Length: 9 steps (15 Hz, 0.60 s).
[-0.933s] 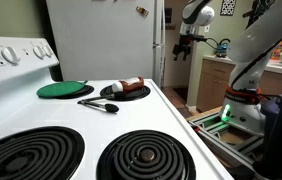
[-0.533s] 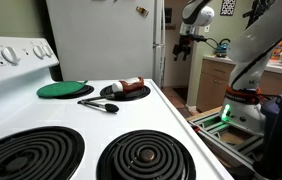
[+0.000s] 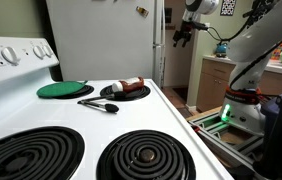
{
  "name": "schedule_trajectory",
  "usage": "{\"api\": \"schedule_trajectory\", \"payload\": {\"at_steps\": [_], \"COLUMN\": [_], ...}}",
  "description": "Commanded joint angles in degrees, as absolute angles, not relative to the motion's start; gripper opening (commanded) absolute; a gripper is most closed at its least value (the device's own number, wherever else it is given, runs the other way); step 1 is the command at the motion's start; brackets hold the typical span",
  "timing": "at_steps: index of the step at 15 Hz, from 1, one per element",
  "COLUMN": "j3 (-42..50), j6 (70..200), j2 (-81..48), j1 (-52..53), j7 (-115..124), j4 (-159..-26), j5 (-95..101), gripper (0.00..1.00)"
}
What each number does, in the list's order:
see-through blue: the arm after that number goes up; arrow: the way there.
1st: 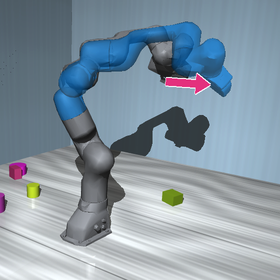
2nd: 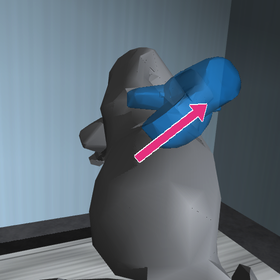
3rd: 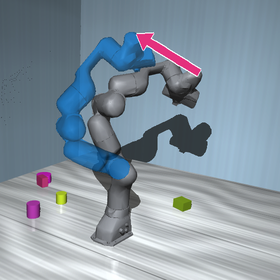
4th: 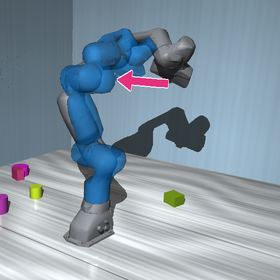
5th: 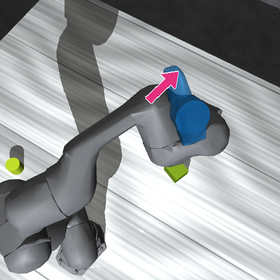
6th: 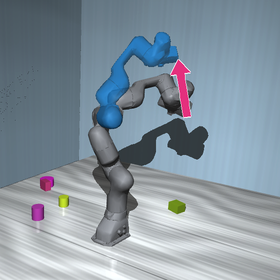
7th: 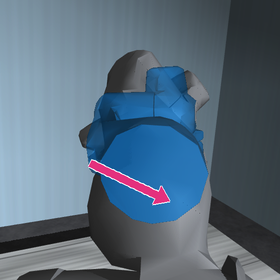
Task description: Open the top door of the refrigerator, pick up the clear lunch box and put it on the hob of the stove
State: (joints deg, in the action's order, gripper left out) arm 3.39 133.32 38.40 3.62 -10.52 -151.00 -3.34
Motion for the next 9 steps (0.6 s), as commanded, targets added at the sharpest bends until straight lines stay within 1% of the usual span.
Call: {"api": "schedule_trajectory", "payload": {"at_steps": [1, 3, 4, 9], "j3": [5.2, 6.1, 4.8, 4.8], "j6": [133.7, 134.3, 133.4, 133.4], "j2": [41.2, 42.6, 40.7, 40.6], "j1": [3.7, 4.6, 3.7, 3.7], "j7": [-13.1, -14.6, -12.5, -12.6], "j4": [-149.1, -147.9, -147.8, -147.3], "j5": [-3.3, -4.1, -3.4, -3.4], "gripper": [1.0, 1.0, 1.0, 1.0]}}
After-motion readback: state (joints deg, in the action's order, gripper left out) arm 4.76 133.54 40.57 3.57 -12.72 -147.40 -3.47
